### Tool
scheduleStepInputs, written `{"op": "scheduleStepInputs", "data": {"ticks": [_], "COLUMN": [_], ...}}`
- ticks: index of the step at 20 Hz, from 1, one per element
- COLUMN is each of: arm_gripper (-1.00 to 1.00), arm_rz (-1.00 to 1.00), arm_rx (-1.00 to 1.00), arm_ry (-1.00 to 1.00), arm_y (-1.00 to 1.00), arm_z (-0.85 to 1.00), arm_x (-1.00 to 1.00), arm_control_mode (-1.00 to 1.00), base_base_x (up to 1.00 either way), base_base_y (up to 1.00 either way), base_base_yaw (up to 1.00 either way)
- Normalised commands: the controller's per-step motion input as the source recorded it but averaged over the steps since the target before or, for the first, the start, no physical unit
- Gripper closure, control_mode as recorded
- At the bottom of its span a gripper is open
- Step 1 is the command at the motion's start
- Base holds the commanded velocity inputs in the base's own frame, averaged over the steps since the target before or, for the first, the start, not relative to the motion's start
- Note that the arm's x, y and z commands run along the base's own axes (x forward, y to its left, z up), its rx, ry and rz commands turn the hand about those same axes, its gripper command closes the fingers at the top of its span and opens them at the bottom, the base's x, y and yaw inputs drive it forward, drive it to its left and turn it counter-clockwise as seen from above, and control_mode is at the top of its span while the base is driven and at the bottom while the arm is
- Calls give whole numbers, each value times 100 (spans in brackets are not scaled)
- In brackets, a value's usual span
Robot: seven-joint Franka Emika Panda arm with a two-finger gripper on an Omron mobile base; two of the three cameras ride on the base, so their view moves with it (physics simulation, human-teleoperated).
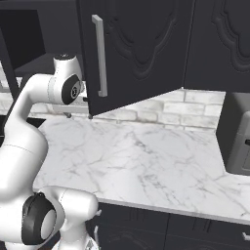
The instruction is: Close all open cabinet doors.
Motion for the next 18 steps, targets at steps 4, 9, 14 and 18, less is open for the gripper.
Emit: {"op": "scheduleStepInputs", "data": {"ticks": [4,9,14,18], "arm_gripper": [-100,-100,-100,-100], "arm_rz": [0,0,0,0], "arm_rx": [0,0,1,0], "arm_ry": [0,0,-20,-16], "arm_y": [0,0,0,8], "arm_z": [0,0,0,2], "arm_x": [0,-15,-45,-29], "arm_control_mode": [-100,-100,-100,-100], "base_base_x": [0,0,0,0], "base_base_y": [0,0,0,0], "base_base_yaw": [0,0,0,0]}}
